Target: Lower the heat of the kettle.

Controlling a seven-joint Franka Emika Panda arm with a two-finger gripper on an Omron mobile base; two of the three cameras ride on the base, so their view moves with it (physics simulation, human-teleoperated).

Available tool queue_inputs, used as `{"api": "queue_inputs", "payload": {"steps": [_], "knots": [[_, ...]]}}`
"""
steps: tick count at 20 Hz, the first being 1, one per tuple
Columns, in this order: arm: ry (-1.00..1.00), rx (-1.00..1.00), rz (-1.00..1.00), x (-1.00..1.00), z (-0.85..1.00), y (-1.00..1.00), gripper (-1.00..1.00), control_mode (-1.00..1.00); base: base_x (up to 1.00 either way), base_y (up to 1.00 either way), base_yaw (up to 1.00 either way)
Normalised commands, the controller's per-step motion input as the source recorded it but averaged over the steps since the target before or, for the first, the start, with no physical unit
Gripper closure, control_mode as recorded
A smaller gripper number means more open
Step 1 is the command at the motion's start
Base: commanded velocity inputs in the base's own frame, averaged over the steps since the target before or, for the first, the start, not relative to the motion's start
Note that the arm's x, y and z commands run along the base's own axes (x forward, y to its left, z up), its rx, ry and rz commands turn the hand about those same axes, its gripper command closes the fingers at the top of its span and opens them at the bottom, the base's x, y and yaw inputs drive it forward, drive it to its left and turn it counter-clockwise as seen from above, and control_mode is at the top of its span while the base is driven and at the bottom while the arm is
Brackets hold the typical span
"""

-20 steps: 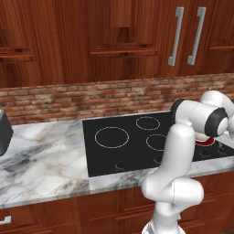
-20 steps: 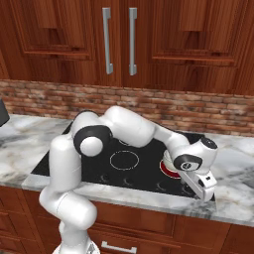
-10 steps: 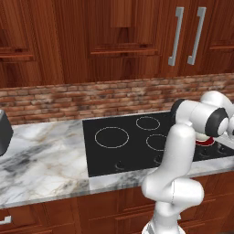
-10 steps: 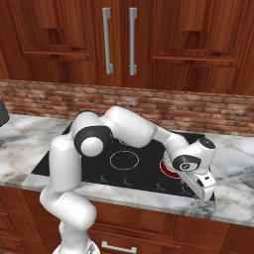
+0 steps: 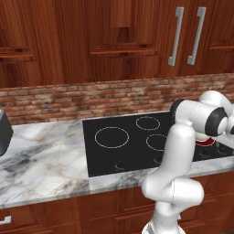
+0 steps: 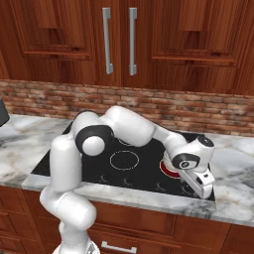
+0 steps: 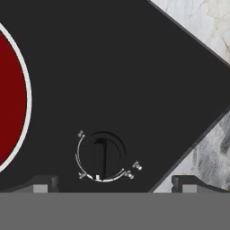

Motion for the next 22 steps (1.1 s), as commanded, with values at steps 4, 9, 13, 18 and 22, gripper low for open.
{"api": "queue_inputs", "payload": {"steps": [4, 9, 13, 18, 22], "knots": [[0.00, 0.00, 0.00, 0.09, -0.03, 0.00, -1.00, -1.00, 0.00, 0.00, 0.00], [0.00, 0.00, 0.00, 0.05, -0.11, 0.00, -1.00, -1.00, 0.00, 0.00, 0.00], [0.00, 0.00, 0.00, 0.00, -0.13, 0.00, -1.00, -1.00, 0.00, 0.00, 0.00], [0.00, 0.00, 0.00, 0.00, -0.14, 0.00, -1.00, -1.00, 0.00, 0.00, 0.00], [0.00, 0.00, 0.00, 0.00, -0.17, 0.00, -1.00, -1.00, 0.00, 0.00, 0.00]]}}
